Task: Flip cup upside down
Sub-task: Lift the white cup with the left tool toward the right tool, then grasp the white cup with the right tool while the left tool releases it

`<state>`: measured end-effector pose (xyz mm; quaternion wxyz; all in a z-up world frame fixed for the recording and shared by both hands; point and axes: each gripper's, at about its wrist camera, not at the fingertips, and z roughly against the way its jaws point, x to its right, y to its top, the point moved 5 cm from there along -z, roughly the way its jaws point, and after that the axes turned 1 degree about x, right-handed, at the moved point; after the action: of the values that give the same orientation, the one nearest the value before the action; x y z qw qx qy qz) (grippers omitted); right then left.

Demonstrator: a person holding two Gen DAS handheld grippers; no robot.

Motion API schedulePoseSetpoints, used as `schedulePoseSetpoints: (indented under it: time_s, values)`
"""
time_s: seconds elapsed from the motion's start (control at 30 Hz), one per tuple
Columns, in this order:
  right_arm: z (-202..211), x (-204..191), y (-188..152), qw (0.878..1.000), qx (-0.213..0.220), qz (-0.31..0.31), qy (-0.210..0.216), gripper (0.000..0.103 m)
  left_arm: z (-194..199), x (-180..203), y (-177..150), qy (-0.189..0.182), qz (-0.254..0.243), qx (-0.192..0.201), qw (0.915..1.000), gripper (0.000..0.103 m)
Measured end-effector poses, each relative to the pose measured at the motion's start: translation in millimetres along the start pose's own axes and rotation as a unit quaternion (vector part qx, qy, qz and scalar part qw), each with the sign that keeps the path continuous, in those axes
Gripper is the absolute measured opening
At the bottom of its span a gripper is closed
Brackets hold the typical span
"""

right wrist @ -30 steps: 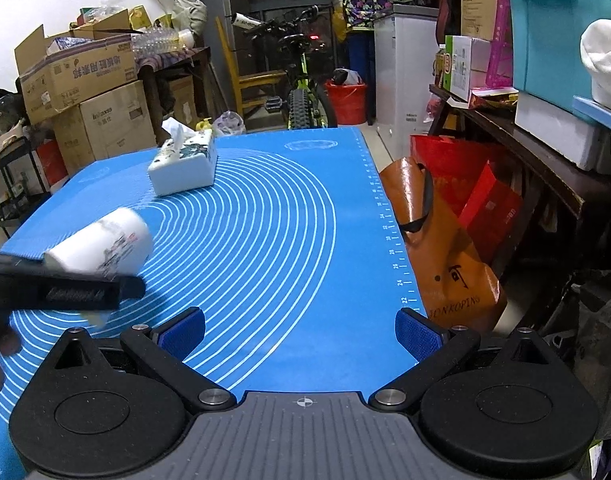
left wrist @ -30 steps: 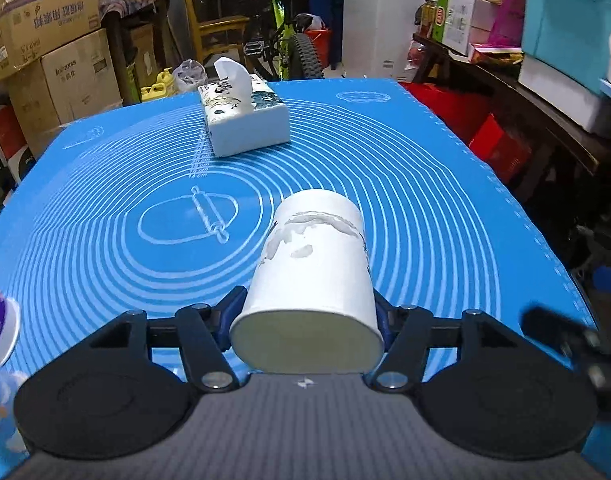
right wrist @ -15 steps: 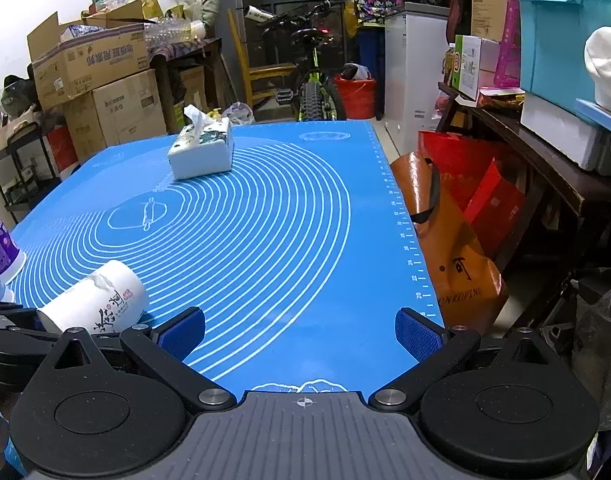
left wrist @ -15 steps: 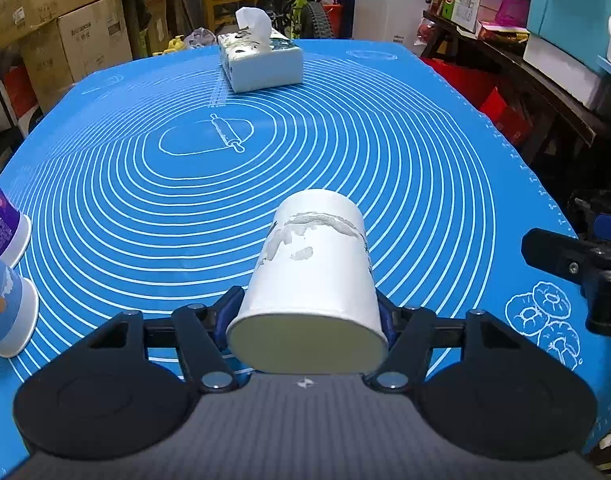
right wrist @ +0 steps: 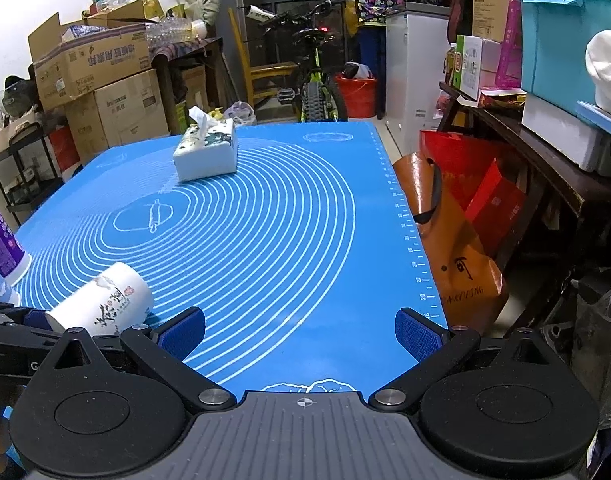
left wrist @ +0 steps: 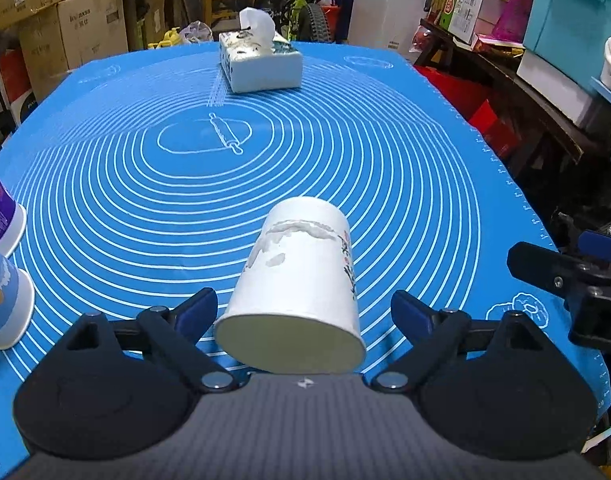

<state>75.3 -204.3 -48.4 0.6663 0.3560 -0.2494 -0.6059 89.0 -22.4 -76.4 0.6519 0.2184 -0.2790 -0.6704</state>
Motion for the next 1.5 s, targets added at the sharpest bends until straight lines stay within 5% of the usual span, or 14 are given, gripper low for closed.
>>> schedulePoseSetpoints:
  time_s: [0.5,0.73,1.0,1.27,1.33,1.5]
  values:
    - [21,-44,17,0.999,-0.003,0.016,0.034,0.101,62,-42,11,0.041,0.004,0.06,0.9974,0.093]
    - [7,-83,25,0.996,-0.03,0.002,0.088,0.101,67,-82,13,0.078,0.026,0.064,0.9946,0.093]
    - [-36,-113,32,0.991,-0.08,-0.028,0.105,0.1,60,-105,13,0.109,0.036,0.076,0.9905,0.093]
    - [-91,-113,19,0.971,-0.19,-0.08,0.119,0.082,51,-111,9,0.111,0.028,0.07,0.9909,0.093]
    - [-92,-117,20,0.972,-0.194,-0.062,0.116,0.068,50,-109,8,0.107,0.026,0.07,0.9914,0.093]
    - [-86,-122,19,0.973,-0.194,-0.034,0.119,0.064,48,-103,7,0.104,0.02,0.074,0.9916,0.093]
